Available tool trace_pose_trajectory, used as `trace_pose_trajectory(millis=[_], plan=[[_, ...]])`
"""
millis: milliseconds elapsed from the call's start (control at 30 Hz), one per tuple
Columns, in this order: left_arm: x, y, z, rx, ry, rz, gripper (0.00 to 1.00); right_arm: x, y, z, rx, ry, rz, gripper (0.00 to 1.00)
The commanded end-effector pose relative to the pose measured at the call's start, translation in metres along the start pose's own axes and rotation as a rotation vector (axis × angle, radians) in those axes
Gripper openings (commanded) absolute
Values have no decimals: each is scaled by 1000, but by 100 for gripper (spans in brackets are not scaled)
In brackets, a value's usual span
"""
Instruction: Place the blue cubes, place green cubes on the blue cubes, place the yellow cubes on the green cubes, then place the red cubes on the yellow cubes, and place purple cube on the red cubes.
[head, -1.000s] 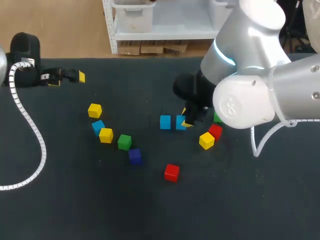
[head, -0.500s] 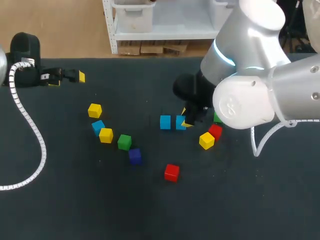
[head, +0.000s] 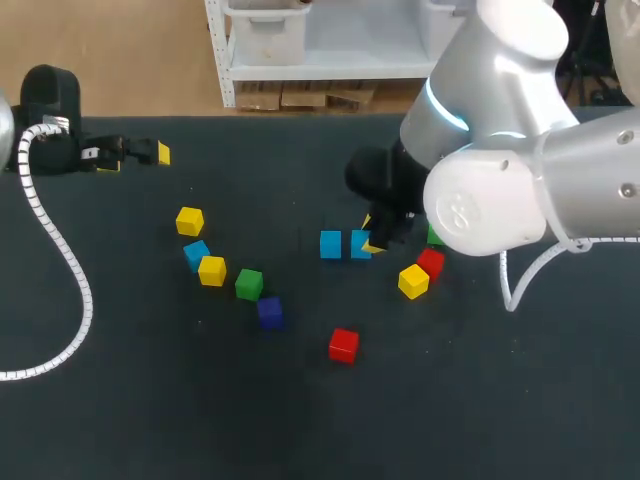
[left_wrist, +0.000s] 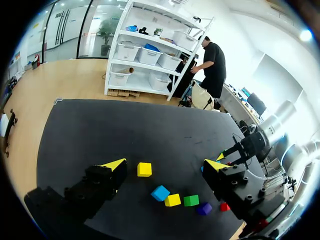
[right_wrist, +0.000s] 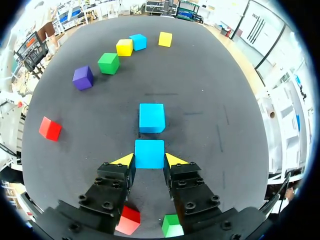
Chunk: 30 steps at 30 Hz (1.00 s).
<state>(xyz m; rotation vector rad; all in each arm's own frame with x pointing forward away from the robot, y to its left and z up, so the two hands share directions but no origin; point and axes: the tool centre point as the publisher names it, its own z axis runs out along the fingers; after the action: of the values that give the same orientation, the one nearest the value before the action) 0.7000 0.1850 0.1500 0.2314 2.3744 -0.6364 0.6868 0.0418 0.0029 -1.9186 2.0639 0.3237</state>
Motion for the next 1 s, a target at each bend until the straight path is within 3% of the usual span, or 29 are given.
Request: trace_pose_trajectory(millis=[33, 300, 633, 1000], plan=[[0, 0, 0, 0, 0, 0, 100, 0, -2, 1, -5, -2, 0, 0], [0, 0, 0, 0, 0, 0, 100, 2, -4, 2, -6, -1, 3, 0], [0, 0, 0, 0, 0, 0, 100, 1, -4, 3, -10, -3, 2, 17], [0, 0, 0, 0, 0, 0, 100, 2, -5, 4, -10, -2, 5, 20]])
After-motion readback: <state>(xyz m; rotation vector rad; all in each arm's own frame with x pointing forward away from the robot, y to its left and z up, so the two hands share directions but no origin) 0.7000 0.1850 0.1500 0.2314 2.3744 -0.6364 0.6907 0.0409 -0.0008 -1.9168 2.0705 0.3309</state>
